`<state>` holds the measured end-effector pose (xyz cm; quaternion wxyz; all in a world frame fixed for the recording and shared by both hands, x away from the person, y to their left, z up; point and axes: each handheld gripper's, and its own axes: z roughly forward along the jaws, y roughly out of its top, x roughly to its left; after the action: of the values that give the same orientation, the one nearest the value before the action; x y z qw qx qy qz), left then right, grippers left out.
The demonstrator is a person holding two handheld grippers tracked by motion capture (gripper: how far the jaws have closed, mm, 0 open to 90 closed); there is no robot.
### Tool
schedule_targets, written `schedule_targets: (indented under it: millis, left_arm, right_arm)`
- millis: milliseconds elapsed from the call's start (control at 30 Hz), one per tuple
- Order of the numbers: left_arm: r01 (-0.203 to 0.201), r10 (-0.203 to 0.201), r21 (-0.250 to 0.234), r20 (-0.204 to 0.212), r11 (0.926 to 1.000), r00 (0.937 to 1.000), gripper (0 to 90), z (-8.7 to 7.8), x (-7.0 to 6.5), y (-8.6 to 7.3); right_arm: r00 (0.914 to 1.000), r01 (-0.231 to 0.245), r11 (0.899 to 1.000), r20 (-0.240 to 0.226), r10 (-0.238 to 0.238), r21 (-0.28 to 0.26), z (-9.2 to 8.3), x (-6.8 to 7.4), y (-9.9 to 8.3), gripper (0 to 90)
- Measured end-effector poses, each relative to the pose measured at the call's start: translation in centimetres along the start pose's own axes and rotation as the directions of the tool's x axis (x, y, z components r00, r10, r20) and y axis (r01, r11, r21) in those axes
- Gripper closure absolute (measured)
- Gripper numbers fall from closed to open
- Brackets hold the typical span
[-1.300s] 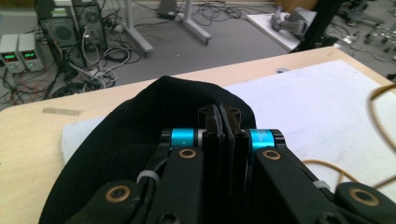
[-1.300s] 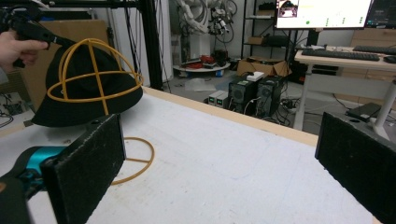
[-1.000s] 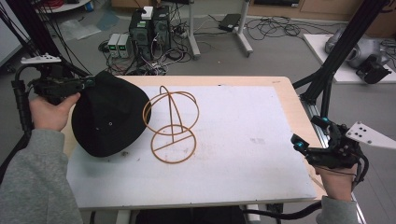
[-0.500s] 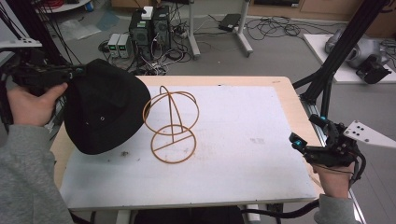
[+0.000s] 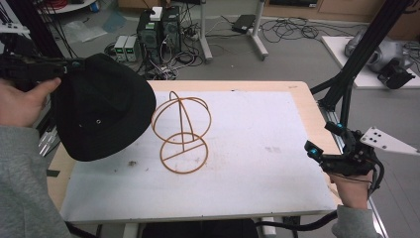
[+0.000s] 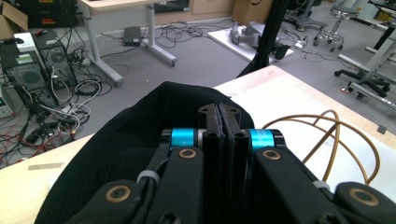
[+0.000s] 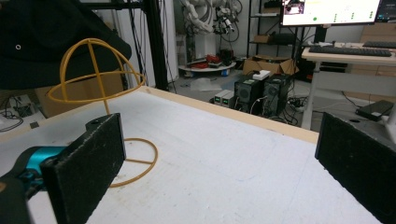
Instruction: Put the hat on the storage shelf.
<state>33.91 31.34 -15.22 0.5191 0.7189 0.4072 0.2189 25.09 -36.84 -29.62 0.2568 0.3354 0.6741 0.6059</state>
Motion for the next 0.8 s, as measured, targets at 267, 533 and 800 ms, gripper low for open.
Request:
schedule_targets:
  millis: [267, 533, 800]
  left_arm:
    - [-0.011, 0.011, -0.024, -0.007, 0.9997, 0.9999, 87.6, -1.5, -0.5, 1.6]
    - [-0.023, 0.024, -0.038, 0.007, 0.9990, 0.9997, 87.6, -2.8, -1.4, 2.9]
    - [-0.027, 0.029, -0.048, 0.032, 0.9985, 0.9991, 87.6, -3.3, -2.2, 3.9]
  right_arm:
    - [1.0000, -0.006, 1.000, 0.000, 0.006, -0.011, -0.4, -0.2, 0.1, 0.8]
    - [0.9999, -0.011, 1.000, 0.001, 0.011, -0.011, -0.5, -0.3, 0.1, 0.8]
    - [0.9999, -0.016, 1.000, 0.004, 0.017, -0.020, -0.8, -0.4, 0.2, 0.8]
